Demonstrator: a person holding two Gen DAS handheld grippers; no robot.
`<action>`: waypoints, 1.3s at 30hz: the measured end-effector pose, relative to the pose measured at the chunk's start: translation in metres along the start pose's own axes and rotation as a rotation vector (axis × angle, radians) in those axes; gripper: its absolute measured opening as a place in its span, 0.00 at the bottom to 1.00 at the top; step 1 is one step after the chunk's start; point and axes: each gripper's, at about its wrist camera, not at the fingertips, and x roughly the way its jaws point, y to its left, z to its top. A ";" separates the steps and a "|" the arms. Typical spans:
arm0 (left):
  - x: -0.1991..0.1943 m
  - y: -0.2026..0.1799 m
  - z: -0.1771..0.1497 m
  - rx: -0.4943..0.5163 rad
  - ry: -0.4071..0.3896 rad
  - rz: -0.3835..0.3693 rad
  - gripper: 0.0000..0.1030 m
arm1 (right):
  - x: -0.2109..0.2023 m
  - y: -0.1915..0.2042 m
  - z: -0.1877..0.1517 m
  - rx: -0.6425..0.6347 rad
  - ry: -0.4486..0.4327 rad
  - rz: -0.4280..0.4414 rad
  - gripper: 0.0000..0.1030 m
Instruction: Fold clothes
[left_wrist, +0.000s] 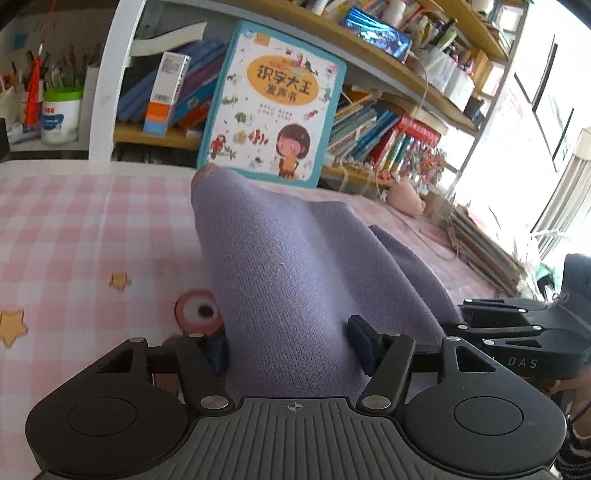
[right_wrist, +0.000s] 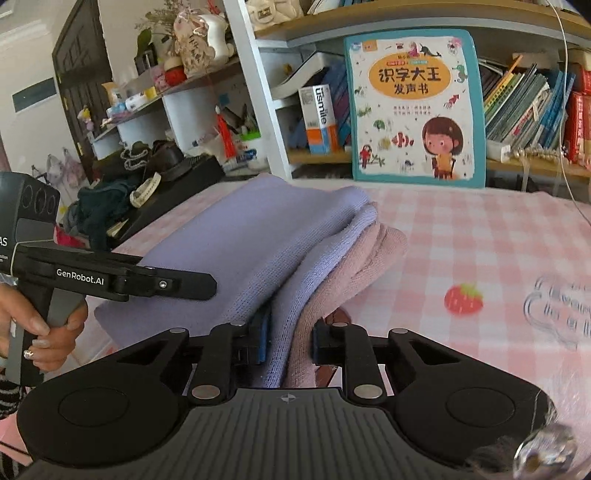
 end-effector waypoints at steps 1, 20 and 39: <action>0.003 0.002 0.004 -0.006 0.000 -0.002 0.61 | 0.002 -0.003 0.004 -0.002 -0.002 -0.002 0.18; 0.084 0.055 0.087 -0.071 -0.042 0.055 0.62 | 0.096 -0.062 0.085 -0.032 -0.029 -0.050 0.18; 0.151 0.099 0.117 -0.126 -0.038 0.060 0.66 | 0.164 -0.143 0.097 0.210 -0.029 0.014 0.20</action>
